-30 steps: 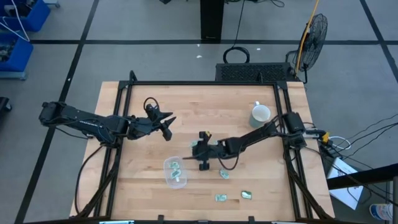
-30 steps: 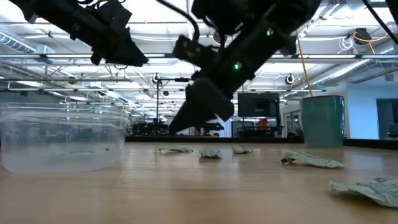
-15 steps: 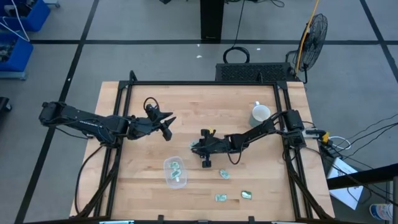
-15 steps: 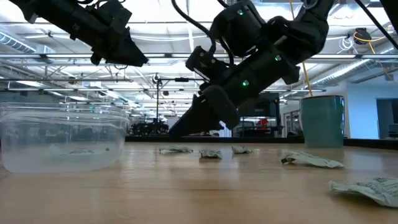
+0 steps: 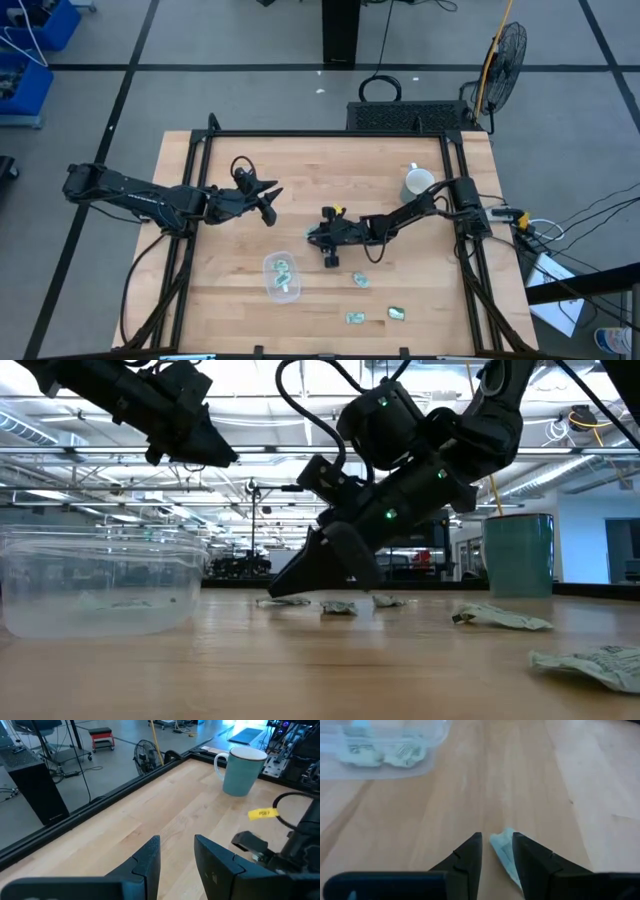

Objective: Pick and place Stevia / Truvia into bins
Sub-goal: Put the stevia packet into the transparent container

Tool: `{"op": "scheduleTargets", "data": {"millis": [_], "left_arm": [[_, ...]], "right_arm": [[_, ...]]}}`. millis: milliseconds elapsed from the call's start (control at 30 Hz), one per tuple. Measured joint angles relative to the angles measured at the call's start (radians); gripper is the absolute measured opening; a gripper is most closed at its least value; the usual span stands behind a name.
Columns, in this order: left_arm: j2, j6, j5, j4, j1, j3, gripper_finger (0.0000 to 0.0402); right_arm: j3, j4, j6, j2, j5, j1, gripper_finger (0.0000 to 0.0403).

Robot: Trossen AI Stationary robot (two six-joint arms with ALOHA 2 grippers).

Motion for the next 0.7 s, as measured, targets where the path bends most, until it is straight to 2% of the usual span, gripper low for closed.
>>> {"op": "scheduleTargets", "data": {"millis": [100, 300, 500, 600, 700], "left_arm": [[0.0, -0.001, 0.0, 0.0, 0.0, 0.0, 0.0124], [0.0, -0.004, 0.0, -0.001, 0.0, 0.0, 0.0124], [0.0, -0.005, 0.0, 0.0, 0.0, 0.0, 0.0124], [0.0, -0.008, 0.0, 0.0, 0.0, 0.0, 0.0124], [0.0, -0.008, 0.0, 0.0, 0.0, 0.0, 0.0124]], "right_arm": [[0.0, -0.001, -0.006, 0.0, 0.054, 0.001, 0.01], [0.001, -0.052, 0.012, 0.0, -0.02, -0.018, 0.01], [0.001, -0.058, 0.026, 0.0, -0.022, -0.017, 0.0096], [0.001, -0.058, 0.026, 0.0, 0.006, -0.016, 0.0075], [0.001, -0.061, 0.025, 0.0, 0.026, -0.017, 0.0035]]}}
